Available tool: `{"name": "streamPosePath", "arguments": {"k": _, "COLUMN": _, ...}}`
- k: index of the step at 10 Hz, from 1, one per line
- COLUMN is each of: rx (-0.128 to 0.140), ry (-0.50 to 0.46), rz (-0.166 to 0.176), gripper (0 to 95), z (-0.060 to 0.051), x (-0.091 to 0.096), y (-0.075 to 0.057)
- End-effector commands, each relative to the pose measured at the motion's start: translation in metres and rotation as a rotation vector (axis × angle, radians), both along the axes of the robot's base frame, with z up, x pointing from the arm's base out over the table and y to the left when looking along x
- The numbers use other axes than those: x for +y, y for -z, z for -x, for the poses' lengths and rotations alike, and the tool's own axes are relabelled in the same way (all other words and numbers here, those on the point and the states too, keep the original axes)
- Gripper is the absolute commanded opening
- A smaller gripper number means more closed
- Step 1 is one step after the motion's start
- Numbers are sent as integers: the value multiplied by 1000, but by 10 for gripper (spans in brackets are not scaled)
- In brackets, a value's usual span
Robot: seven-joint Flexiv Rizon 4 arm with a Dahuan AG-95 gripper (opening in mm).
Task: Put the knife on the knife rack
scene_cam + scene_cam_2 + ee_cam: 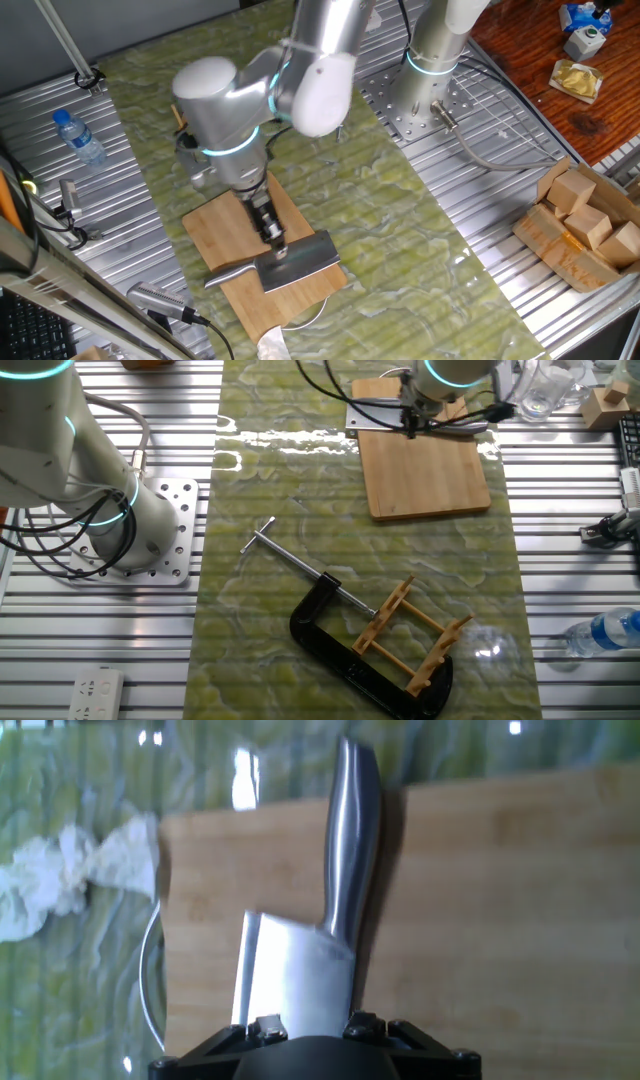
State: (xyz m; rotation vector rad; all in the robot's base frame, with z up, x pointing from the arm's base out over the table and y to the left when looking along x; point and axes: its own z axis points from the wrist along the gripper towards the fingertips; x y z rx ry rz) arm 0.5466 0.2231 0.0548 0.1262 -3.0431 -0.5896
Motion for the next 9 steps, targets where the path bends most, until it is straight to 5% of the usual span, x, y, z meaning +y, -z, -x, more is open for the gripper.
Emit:
{"name": "streamPosePath", "arguments": {"k": 1, "rx": -8, "ry": 0, "rz": -3, "gripper": 380, "z": -11, "x": 1, "y": 9}}
{"name": "streamPosePath", "arguments": {"k": 5, "rx": -4, "ry": 8, "rz": -4, "gripper": 380, "z": -35, "x": 8, "y": 14}}
{"name": "streamPosePath", "arguments": {"k": 9, "rx": -10, "ry": 6, "rz": -1, "gripper": 380, "z": -45, "x": 10, "y": 19}}
